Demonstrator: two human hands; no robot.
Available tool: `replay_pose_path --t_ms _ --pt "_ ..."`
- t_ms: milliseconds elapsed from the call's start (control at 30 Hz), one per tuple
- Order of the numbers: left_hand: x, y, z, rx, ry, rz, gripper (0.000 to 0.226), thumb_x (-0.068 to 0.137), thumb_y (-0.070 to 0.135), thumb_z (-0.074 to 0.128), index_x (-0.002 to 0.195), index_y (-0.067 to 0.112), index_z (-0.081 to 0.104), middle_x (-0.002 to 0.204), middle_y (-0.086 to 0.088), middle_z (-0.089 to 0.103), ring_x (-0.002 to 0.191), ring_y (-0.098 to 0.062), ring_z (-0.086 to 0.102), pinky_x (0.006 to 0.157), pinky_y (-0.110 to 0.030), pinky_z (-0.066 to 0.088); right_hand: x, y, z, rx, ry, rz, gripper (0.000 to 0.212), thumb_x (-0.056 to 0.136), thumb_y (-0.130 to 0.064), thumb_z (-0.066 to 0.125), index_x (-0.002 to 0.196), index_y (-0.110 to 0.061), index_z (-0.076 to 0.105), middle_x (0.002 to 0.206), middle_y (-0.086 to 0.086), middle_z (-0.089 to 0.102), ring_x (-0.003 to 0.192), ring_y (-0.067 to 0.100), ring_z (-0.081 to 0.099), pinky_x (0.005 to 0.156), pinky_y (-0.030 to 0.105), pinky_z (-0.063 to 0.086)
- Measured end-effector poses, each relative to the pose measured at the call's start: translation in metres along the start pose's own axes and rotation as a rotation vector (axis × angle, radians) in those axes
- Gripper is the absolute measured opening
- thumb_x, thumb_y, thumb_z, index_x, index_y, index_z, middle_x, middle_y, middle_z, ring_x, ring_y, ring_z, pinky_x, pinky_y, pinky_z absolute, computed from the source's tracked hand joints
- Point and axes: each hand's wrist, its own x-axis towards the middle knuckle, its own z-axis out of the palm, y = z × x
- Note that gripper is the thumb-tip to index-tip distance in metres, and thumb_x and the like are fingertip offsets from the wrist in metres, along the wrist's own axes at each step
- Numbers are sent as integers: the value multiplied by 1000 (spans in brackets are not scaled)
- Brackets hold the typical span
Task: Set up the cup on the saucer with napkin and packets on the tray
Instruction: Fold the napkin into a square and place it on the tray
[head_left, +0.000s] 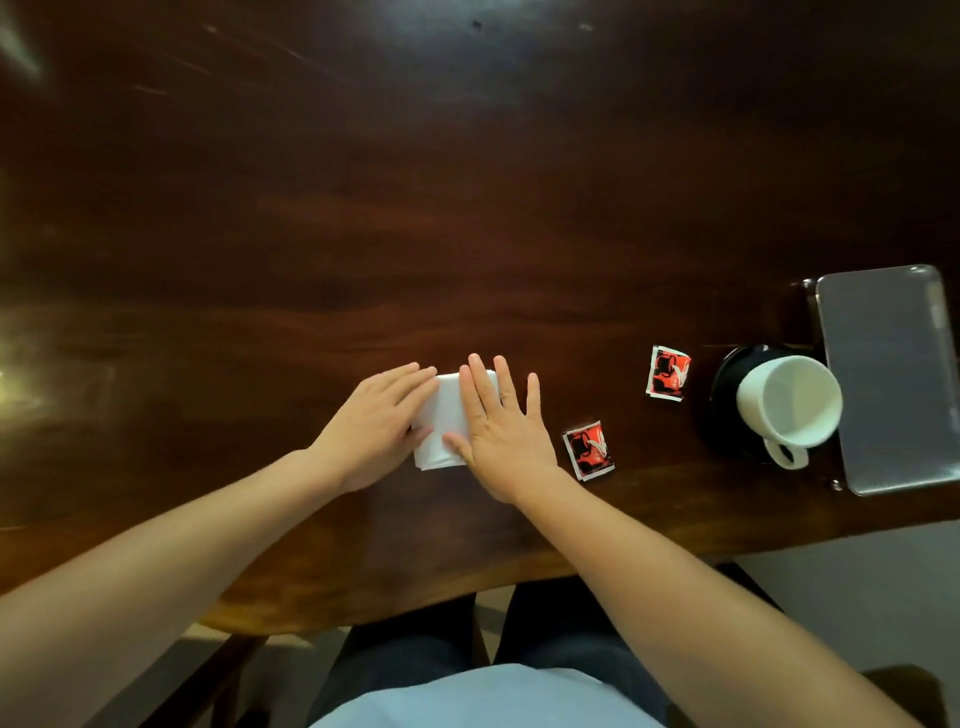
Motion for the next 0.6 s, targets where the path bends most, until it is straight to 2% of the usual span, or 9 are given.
replay_pose_path --t_ms 33,67,133,200,267,367,433,500,600 --pt "2 -2 -3 -50 54 -53 63 91 35 64 145 7 46 147 -12 51 132 -36 47 107 -51 44 2 -1 -8 2 14 2 81 101 -58 33 158 -16 -6 167 7 -9 152 35 -12 120 61 -1" --pt "4 -1 -5 -104 62 -127 63 85 29 74 141 9 50 138 -10 57 122 -34 50 100 -51 48 4 -2 -17 11 34 7 79 98 -54 46 157 -15 9 165 9 7 152 36 1 118 62 3" --pt "11 3 -9 -208 27 -269 60 79 26 80 133 14 57 123 -6 58 113 -29 48 96 -45 47 11 -3 -36 14 82 23 62 92 -44 63 142 -17 39 146 10 38 140 34 28 115 59 15" --pt "19 8 -16 -283 -7 -389 43 77 24 80 116 16 65 107 -3 58 107 -24 48 91 -39 48 18 -4 -52 6 91 35 37 90 -34 66 122 -19 55 124 7 51 121 30 42 108 51 27" --pt "25 12 -22 -386 -44 -475 23 78 19 79 99 16 70 100 -3 63 99 -20 54 82 -34 52 20 -2 -62 94 13 34 19 92 -28 65 109 -19 63 111 4 54 109 26 49 99 45 37" --pt "24 13 -31 -639 -41 -576 9 85 18 75 91 15 70 96 -5 71 92 -21 67 75 -35 58 11 6 -76 563 -103 136 11 90 -27 71 90 -20 63 95 2 61 88 20 61 75 34 54" --pt "20 18 -42 -956 28 -647 14 90 25 72 95 12 70 100 -8 73 97 -25 71 84 -44 61 1 17 -88 879 -64 237 13 88 -28 73 86 -20 63 88 0 63 81 15 62 64 27 49" --pt "19 37 -54 -1177 54 -703 27 96 35 63 102 9 70 104 -12 72 100 -27 71 86 -44 60 -13 26 -102 1217 7 352 16 87 -27 75 93 -15 66 94 3 68 88 16 66 72 31 56" --pt "28 74 -67 -1108 71 -696 37 100 44 50 102 11 66 102 -11 69 95 -27 69 74 -39 60 -32 38 -120 1633 73 467 25 90 -25 73 111 -13 66 109 10 71 100 25 70 86 46 60"
